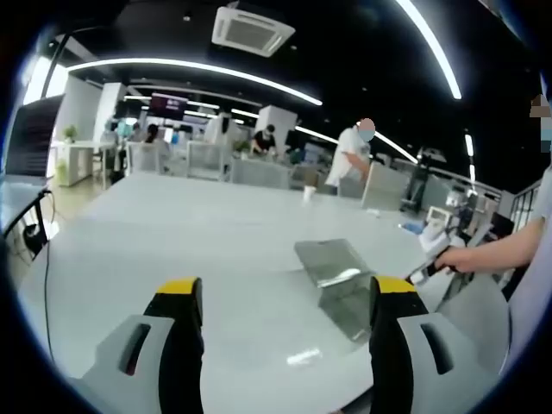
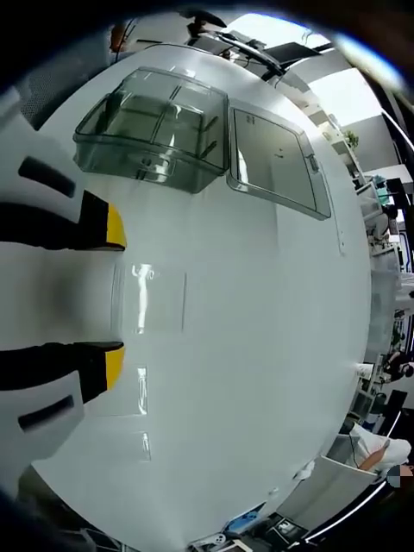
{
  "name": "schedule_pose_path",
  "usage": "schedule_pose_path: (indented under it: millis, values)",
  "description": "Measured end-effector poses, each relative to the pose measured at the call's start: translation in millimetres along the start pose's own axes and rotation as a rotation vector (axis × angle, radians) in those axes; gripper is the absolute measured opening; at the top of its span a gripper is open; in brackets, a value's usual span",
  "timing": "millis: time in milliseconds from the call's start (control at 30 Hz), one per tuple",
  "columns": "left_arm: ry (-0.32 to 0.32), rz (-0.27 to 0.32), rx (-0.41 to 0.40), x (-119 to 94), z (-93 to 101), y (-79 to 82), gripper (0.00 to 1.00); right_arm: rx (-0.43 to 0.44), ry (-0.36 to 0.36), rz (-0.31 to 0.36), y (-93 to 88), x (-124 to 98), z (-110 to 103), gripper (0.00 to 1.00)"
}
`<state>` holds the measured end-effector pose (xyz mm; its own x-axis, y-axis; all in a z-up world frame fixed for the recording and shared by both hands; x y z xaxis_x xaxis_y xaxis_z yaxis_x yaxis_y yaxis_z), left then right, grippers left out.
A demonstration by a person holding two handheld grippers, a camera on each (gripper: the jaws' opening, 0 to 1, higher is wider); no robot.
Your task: Insert the divider into the dual guide fixture by aligning both edges with the guide slots and pushing it downward to the bottom, including one-sided entry, uneven engagement, binding, and posture correction.
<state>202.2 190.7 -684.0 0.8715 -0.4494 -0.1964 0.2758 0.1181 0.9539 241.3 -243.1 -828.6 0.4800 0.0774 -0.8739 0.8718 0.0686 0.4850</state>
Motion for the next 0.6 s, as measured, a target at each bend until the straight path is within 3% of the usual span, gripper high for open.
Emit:
schedule_pose_path:
  millis: [333, 600]
  values:
    - [-0.008, -0.004, -0.002, -0.1, 1.8, -0.6, 0.77, -0.003, 0.001, 0.003, -0.5, -1.2, -2.2, 0.30]
    - [-0.016, -0.001, -0.007, 0.8, 4.4, 1.5, 0.76, -0.005, 0.006, 0.005, -0.9, -1.9, -1.9, 0.30]
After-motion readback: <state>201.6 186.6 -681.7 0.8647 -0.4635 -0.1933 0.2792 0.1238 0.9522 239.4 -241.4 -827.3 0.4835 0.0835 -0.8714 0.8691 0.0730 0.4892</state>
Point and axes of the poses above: the point that each gripper's makers call its tool centre point, and the gripper's own axes: x roughly forward along the fingers, z roughly to its right, y roughly out of its top, the point moved 5 cm from there along -x, roughly backward along the fingers, and after that the axes turned 3 degrees about y, right-handed, at the moved point
